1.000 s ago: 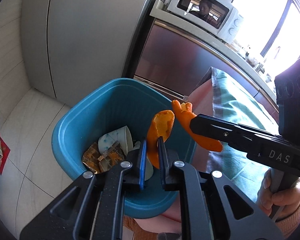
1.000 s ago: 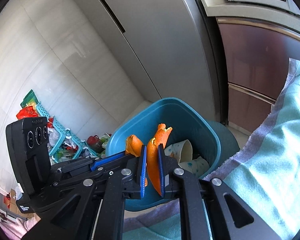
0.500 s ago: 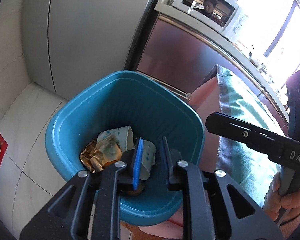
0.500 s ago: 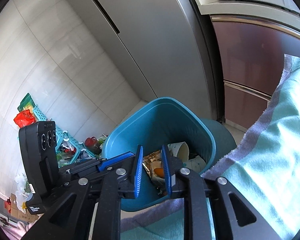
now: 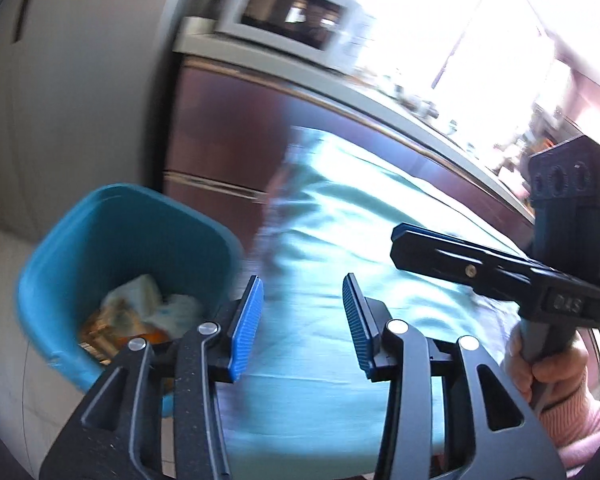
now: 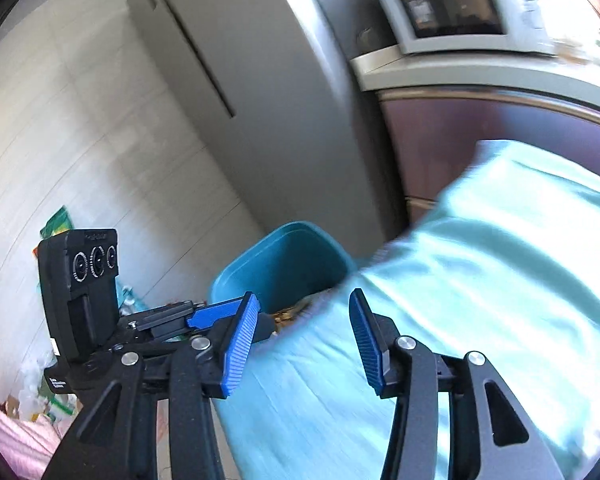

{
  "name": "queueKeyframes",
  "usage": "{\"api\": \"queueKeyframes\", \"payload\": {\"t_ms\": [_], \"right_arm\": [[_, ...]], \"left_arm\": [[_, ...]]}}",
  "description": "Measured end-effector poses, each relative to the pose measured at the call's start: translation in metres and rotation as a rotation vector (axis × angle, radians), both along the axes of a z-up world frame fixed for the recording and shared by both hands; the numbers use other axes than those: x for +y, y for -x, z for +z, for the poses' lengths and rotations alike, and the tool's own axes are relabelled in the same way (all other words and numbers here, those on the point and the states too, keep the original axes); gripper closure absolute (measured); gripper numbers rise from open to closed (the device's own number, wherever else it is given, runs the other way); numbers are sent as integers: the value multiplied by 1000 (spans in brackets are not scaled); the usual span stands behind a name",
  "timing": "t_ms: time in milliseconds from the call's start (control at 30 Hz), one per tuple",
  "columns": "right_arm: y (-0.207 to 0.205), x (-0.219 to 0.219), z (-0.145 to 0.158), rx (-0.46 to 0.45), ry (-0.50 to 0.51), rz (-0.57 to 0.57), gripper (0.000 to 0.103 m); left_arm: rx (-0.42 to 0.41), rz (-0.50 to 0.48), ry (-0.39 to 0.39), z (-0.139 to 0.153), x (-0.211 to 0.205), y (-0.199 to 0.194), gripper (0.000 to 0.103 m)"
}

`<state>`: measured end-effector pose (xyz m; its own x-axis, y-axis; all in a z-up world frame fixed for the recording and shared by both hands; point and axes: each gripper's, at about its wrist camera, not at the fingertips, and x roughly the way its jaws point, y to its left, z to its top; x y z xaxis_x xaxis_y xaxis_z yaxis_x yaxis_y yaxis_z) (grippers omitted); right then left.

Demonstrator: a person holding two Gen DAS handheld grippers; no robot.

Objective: Collect trash
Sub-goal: 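Move both open tools back over the table, then grasp the white tissue with the left tool while the right tool grasps the foam net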

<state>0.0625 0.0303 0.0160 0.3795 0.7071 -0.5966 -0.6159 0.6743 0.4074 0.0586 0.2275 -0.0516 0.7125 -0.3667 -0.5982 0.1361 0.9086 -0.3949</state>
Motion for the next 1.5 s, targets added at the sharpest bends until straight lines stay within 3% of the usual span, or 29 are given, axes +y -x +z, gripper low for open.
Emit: {"api": "queueKeyframes", "payload": {"t_ms": [200, 533, 900, 1000, 1233, 1367, 1500], "right_arm": [[5, -84, 4, -17, 7, -187, 53], [-4, -191, -4, -40, 67, -472, 50], [-48, -235, -25, -8, 157, -554, 44], [-58, -236, -30, 12, 170, -557, 44], [-64, -231, -39, 30, 229, -536, 45], [-63, -231, -41, 23, 253, -534, 53], [-63, -231, -41, 16, 274, -544, 62]], "left_arm": [[-7, -166, 17, 8, -66, -12, 56], [37, -334, -15, 8, -165, -38, 45], [100, -396, -92, -5, -239, -70, 46], [124, -399, -109, -9, -249, -78, 52], [155, -407, -125, -15, -257, -83, 79], [166, -403, -113, -17, -255, -86, 91], [149, -401, -117, -13, -255, -81, 94]]}}
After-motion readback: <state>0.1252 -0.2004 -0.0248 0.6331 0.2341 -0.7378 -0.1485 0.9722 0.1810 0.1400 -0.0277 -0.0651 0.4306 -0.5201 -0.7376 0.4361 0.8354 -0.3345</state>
